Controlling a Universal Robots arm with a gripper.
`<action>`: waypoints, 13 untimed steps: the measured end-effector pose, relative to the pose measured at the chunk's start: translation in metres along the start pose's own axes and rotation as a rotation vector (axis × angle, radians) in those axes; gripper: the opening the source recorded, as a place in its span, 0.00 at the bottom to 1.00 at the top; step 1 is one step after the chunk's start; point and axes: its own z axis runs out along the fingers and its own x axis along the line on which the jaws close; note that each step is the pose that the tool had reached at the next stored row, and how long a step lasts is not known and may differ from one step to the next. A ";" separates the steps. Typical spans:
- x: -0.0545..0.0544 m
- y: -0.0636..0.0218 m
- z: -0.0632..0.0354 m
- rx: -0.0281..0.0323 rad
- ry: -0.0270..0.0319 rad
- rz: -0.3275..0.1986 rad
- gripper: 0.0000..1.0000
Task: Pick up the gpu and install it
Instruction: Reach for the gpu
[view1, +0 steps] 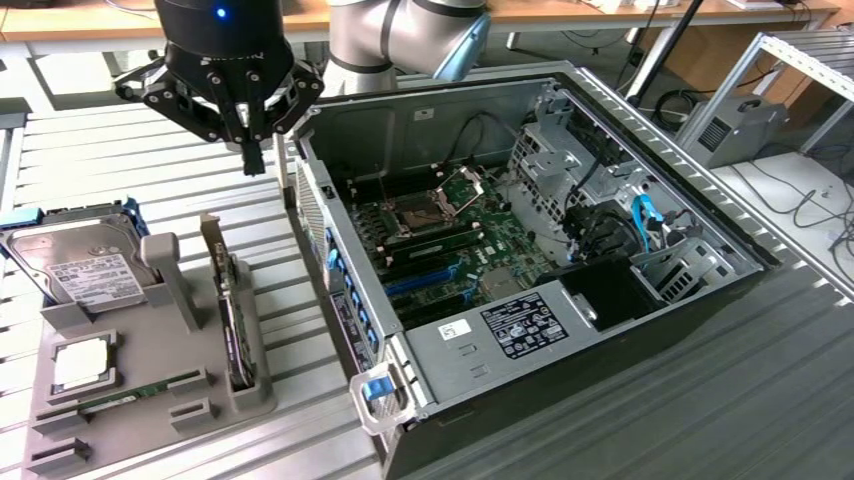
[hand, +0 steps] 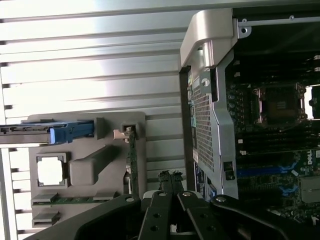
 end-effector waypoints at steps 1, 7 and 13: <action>0.000 -0.0003 0.0000 0.0000 0.0000 0.000 0.11; 0.004 -0.0021 0.0000 0.0000 0.0000 0.000 0.11; 0.006 -0.0035 0.0001 -0.0001 0.0000 0.000 0.11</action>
